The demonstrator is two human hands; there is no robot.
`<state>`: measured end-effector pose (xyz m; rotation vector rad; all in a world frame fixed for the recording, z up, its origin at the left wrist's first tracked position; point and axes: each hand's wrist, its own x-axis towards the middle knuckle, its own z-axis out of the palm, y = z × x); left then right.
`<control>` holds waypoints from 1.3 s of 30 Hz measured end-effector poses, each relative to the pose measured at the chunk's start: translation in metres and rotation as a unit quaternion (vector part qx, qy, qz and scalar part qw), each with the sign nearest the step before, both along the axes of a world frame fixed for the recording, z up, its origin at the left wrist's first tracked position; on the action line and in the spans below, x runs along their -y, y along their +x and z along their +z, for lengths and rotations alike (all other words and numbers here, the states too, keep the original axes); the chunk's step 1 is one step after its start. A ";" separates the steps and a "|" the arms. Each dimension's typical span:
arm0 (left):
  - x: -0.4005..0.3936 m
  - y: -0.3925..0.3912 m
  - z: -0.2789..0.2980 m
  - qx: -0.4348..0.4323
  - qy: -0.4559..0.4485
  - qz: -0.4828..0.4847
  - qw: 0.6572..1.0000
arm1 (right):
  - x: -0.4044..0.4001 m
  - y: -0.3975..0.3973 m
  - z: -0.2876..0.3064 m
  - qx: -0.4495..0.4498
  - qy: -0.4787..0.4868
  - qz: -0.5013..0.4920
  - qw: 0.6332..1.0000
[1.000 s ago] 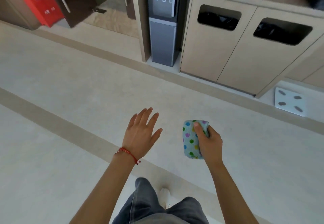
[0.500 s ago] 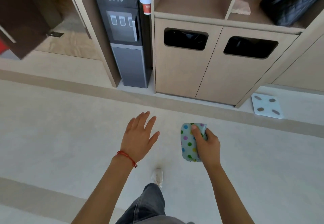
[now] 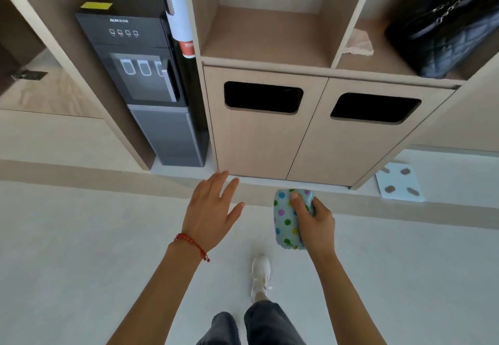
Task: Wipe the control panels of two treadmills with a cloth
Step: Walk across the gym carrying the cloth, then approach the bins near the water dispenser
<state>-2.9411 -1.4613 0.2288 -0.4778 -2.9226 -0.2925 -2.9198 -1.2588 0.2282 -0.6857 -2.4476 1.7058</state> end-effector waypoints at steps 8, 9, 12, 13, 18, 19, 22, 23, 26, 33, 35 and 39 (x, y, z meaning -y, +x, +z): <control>-0.036 -0.149 0.003 0.014 0.011 0.009 1.000 | -0.029 -0.157 0.001 -0.031 -0.008 0.024 0.999; -0.041 -0.165 0.006 0.011 0.014 0.010 1.000 | -0.033 -0.175 0.004 -0.033 -0.011 0.029 0.999; -0.051 -0.215 0.013 0.004 0.019 0.012 1.000 | -0.042 -0.227 0.012 -0.036 -0.015 0.041 0.998; -0.053 -0.227 0.015 0.000 0.019 0.014 1.000 | -0.044 -0.240 0.014 -0.041 -0.016 0.041 0.998; -0.056 -0.290 0.014 0.002 0.020 0.013 1.000 | -0.048 -0.307 0.017 -0.041 -0.025 0.040 0.998; -0.056 -0.304 0.013 0.001 0.022 0.009 1.000 | -0.049 -0.321 0.018 -0.041 -0.022 0.036 0.998; -0.054 -0.350 0.009 -0.005 0.032 0.003 0.999 | -0.049 -0.366 0.020 -0.048 -0.026 0.022 0.998; -0.053 -0.366 0.008 -0.009 0.035 -0.001 0.999 | -0.049 -0.381 0.020 -0.052 -0.021 0.019 0.998; -0.051 -0.415 0.010 -0.005 0.038 -0.017 0.999 | -0.049 -0.427 0.021 -0.060 -0.009 -0.002 0.998; -0.046 -0.495 0.013 0.012 0.030 -0.032 0.999 | -0.048 -0.510 0.024 -0.045 0.014 -0.017 0.999; -0.046 -0.508 0.012 0.015 0.028 -0.031 0.999 | -0.049 -0.526 0.020 -0.028 0.033 -0.024 0.999; -0.048 -0.528 0.009 0.020 0.012 -0.027 0.999 | -0.054 -0.551 0.014 -0.002 0.057 -0.028 0.998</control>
